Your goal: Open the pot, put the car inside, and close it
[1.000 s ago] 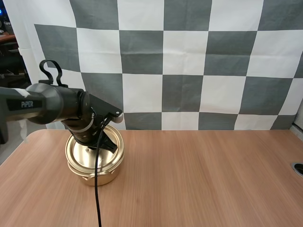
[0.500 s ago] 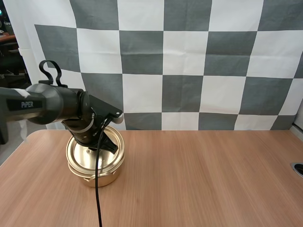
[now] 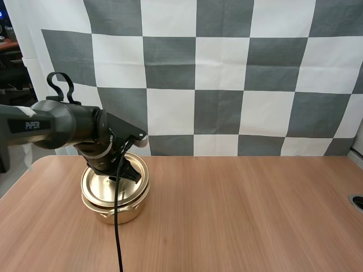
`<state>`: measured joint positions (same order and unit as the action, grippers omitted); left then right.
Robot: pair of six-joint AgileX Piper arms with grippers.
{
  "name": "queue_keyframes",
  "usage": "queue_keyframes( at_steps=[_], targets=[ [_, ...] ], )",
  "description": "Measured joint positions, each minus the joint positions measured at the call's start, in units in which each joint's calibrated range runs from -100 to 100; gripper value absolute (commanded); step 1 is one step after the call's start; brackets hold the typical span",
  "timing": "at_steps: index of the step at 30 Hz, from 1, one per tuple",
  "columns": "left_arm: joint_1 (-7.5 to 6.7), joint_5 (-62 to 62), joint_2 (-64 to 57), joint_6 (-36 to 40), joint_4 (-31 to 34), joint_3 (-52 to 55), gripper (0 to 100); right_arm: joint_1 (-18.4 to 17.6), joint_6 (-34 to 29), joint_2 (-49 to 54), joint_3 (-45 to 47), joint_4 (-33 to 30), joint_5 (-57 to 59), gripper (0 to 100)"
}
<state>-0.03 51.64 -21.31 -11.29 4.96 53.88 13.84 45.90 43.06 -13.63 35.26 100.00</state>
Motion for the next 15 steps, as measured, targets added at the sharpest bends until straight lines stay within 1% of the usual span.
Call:
queue_keyframes(
  at_steps=[1,9,15],
  targets=[
    [0.00,0.5,0.0,-0.7,0.0,0.0,100,0.0,0.0,0.0,0.0,0.0,0.0,100],
    [0.00,0.4,0.0,-1.6,0.0,0.0,100,0.0,0.0,0.0,0.0,0.0,0.0,100],
    [0.00,-3.6,-1.7,-1.5,0.0,0.0,100,0.0,0.0,0.0,0.0,0.0,0.0,100]
  ],
)
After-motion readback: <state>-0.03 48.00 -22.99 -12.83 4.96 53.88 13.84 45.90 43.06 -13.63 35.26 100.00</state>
